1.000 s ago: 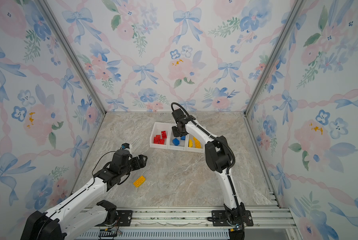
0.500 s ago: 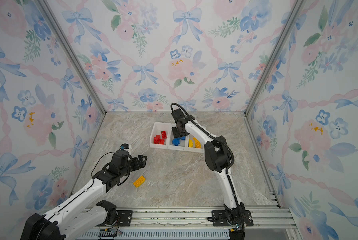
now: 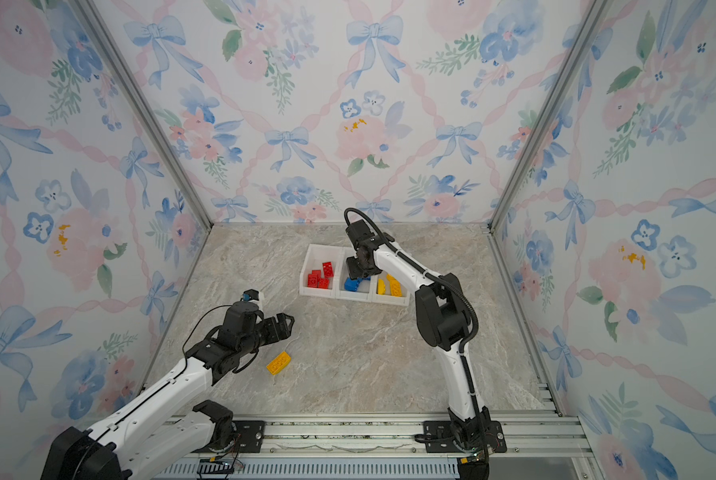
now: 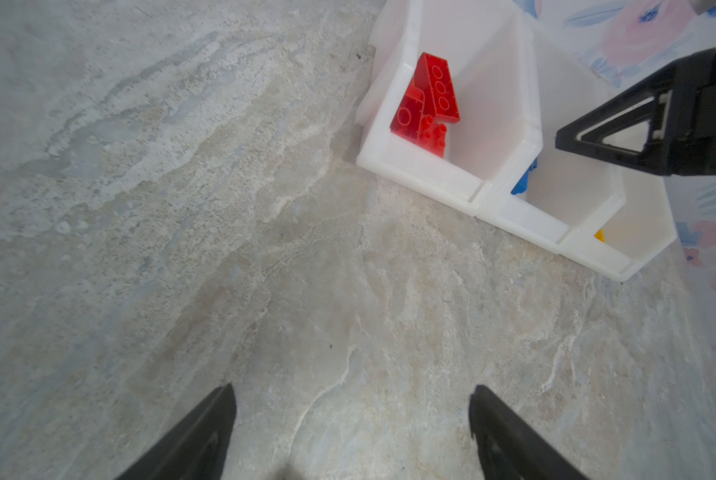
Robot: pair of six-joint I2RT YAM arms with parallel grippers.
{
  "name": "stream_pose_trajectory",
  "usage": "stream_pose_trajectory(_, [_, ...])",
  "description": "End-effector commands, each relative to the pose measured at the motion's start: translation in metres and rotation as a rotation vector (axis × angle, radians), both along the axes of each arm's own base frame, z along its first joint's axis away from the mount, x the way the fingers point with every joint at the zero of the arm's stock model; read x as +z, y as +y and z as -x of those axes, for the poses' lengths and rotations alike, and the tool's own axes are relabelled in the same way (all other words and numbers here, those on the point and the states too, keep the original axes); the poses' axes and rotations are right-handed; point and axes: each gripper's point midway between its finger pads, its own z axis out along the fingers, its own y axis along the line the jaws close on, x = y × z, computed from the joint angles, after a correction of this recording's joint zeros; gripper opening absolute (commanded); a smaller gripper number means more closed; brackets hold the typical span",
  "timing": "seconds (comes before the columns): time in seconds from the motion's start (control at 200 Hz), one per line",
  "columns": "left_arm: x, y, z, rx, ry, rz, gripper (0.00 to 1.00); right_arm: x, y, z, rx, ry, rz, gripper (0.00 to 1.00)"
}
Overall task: Sort the legos into containers by color
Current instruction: 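Lower the small blue brick into the blue compartment and open the right gripper, then grasp the yellow brick on the table with the left gripper while the right gripper withdraws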
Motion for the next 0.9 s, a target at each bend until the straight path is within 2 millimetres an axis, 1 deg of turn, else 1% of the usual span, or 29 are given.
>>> stream_pose_trajectory(0.0, [-0.006,0.002,0.010,-0.024,0.034,-0.020,0.90,0.025,0.005,0.010,0.000,-0.047,-0.028,0.60])
stream_pose_trajectory(0.115, [-0.012,0.002,0.015,-0.018,0.076,-0.021,0.90,0.033,0.005,0.024,0.002,-0.058,-0.037,0.61])
stream_pose_trajectory(0.27, [-0.016,-0.003,0.022,-0.028,0.116,-0.030,0.91,0.038,0.003,0.043,0.006,-0.059,-0.043,0.64])
stream_pose_trajectory(0.45, [-0.017,-0.008,0.031,-0.041,0.157,-0.117,0.92,0.046,-0.003,0.067,0.023,-0.054,-0.039,0.68])
stream_pose_trajectory(0.57, [-0.020,-0.012,0.040,-0.060,0.205,-0.179,0.91,0.051,-0.011,0.083,0.027,-0.049,-0.030,0.70])
stream_pose_trajectory(0.755, [-0.024,-0.018,0.055,-0.102,0.269,-0.221,0.89,0.058,-0.027,0.107,0.026,-0.041,-0.024,0.72])
stream_pose_trajectory(0.845, [-0.034,-0.016,0.065,-0.125,0.339,-0.255,0.89,0.062,-0.035,0.119,0.022,-0.035,-0.022,0.74])
stream_pose_trajectory(0.88, [-0.039,-0.014,0.070,-0.130,0.370,-0.273,0.89,0.058,-0.038,0.123,0.020,-0.022,-0.013,0.75])
stream_pose_trajectory(0.895, [-0.040,-0.013,0.071,-0.130,0.381,-0.279,0.89,0.067,-0.040,0.126,0.019,-0.039,-0.025,0.75])
